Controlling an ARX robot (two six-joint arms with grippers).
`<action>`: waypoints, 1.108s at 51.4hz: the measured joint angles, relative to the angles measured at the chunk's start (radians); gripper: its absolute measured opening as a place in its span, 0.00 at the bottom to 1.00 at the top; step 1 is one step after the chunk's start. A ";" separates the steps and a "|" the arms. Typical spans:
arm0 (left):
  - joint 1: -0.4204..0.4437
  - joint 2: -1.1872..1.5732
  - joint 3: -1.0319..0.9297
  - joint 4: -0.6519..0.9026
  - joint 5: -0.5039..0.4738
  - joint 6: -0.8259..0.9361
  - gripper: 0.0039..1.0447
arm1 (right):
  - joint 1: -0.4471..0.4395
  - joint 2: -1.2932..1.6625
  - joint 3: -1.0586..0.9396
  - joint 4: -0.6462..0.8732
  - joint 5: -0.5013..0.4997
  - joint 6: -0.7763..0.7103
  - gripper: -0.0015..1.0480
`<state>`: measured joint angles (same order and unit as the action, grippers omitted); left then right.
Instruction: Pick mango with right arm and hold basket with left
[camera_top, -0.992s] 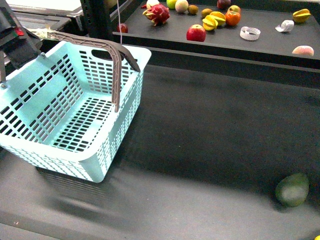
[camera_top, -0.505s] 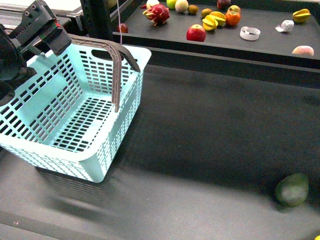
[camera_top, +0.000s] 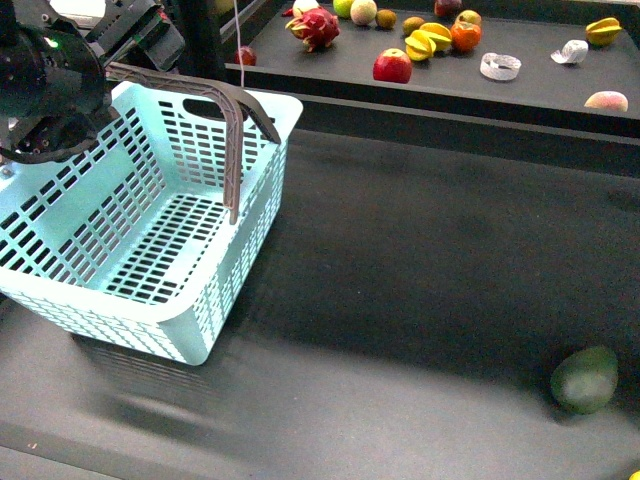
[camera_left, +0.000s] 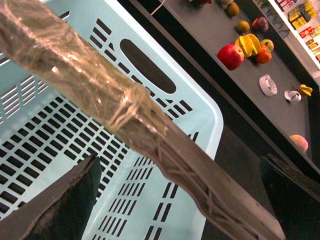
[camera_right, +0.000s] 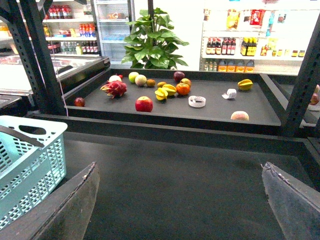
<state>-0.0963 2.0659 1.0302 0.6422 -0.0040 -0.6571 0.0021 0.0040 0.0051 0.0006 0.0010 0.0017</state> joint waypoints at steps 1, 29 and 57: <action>0.000 0.005 0.009 -0.003 0.000 0.000 0.95 | 0.000 0.000 0.000 0.000 0.000 0.000 0.92; -0.023 0.114 0.158 -0.075 -0.029 -0.011 0.62 | 0.000 0.000 0.000 0.000 0.000 0.000 0.92; -0.027 0.030 0.067 -0.115 0.010 -0.006 0.10 | 0.000 0.000 0.000 0.000 0.000 0.000 0.92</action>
<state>-0.1238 2.0960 1.0973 0.5274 0.0063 -0.6628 0.0021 0.0040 0.0051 0.0006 0.0010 0.0017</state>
